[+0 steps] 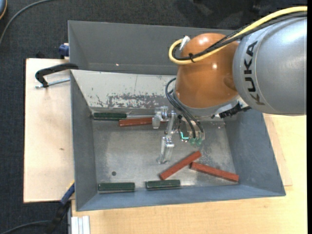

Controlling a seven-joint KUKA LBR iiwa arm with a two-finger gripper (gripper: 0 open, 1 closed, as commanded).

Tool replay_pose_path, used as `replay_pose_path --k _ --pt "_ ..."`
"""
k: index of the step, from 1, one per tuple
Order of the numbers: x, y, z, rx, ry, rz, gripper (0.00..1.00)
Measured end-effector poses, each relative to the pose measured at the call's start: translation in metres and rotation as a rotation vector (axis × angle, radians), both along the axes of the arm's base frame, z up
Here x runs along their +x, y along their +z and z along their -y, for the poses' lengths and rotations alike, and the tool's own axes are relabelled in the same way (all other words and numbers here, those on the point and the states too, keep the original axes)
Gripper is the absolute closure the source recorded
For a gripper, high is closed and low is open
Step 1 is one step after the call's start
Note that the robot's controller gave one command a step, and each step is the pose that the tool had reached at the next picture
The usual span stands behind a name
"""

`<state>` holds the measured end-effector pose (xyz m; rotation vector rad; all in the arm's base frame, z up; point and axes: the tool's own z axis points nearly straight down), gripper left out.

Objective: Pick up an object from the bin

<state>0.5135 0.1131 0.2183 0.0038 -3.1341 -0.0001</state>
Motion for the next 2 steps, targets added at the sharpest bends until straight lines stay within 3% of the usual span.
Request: replay_pose_path --k 1,2 --pt "-0.008 -0.104 0.037 -0.002 -0.019 -0.001 0.00" --pt "0.019 -0.149 0.128 -0.002 -0.176 0.007 0.00"
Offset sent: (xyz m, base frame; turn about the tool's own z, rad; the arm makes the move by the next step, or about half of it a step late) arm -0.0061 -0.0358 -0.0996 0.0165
